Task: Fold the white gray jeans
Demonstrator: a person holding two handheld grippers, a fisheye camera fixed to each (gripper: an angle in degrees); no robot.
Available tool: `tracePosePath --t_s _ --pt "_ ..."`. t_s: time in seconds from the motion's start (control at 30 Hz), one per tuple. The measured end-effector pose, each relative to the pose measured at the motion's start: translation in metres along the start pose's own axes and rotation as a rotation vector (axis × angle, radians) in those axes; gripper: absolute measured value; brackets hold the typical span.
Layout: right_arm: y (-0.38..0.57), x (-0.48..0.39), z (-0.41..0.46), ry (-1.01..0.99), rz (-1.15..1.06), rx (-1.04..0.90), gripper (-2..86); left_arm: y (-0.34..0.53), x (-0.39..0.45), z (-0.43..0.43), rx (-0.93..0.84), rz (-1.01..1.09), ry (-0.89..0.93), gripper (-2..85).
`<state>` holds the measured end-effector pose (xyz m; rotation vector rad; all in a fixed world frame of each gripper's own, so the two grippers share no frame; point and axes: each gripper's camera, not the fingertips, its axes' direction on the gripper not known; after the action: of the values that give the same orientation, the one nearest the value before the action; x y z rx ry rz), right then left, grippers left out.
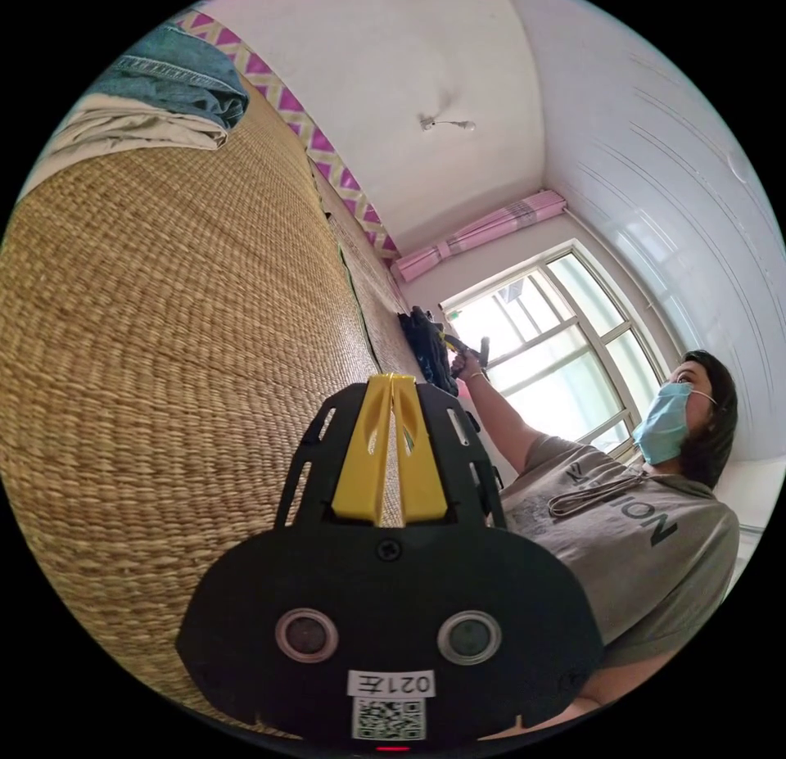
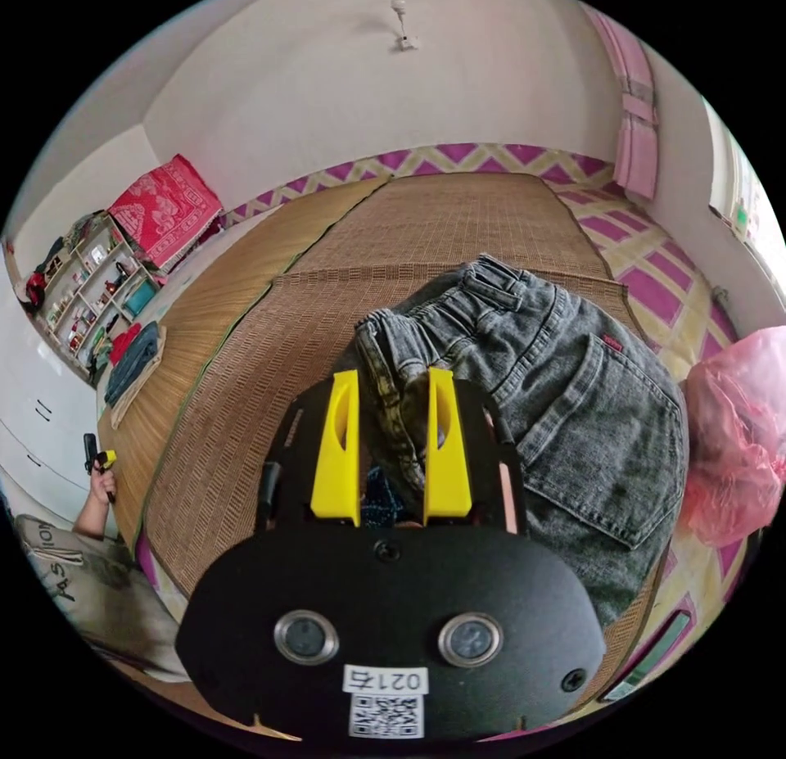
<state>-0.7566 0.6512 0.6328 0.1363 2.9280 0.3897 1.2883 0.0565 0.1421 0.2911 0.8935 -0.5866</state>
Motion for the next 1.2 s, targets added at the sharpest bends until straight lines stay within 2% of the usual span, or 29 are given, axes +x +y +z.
tracePosePath --t_s 0.1,0.23,0.53,0.67,0.73,0.9,1.2 --pt "0.001 -0.005 0.011 0.074 -0.021 0.009 12.3 0.0 0.004 0.0 0.006 -0.001 0.003 -0.9" --pt "0.011 0.05 0.011 -0.123 0.106 0.053 11.8 -0.001 0.009 0.0 0.011 -0.003 0.005 -0.9" --pt "0.018 0.097 0.021 -0.274 0.175 0.1 10.3 -0.003 0.019 0.0 0.019 -0.006 0.015 -0.9" --pt "0.009 0.07 0.032 -0.118 0.039 0.056 10.7 -0.004 0.024 0.0 0.022 -0.008 0.014 -0.9" --pt "0.001 0.033 0.039 0.057 -0.109 0.04 10.5 -0.005 0.026 0.0 0.021 -0.01 0.015 -0.9" --pt "-0.012 -0.006 0.056 0.228 -0.264 0.006 10.5 -0.007 0.031 -0.001 0.024 -0.011 0.015 -0.9" --pt "-0.022 0.027 0.054 0.094 -0.189 0.063 12.2 -0.01 0.038 -0.002 0.031 -0.013 0.021 -0.9"
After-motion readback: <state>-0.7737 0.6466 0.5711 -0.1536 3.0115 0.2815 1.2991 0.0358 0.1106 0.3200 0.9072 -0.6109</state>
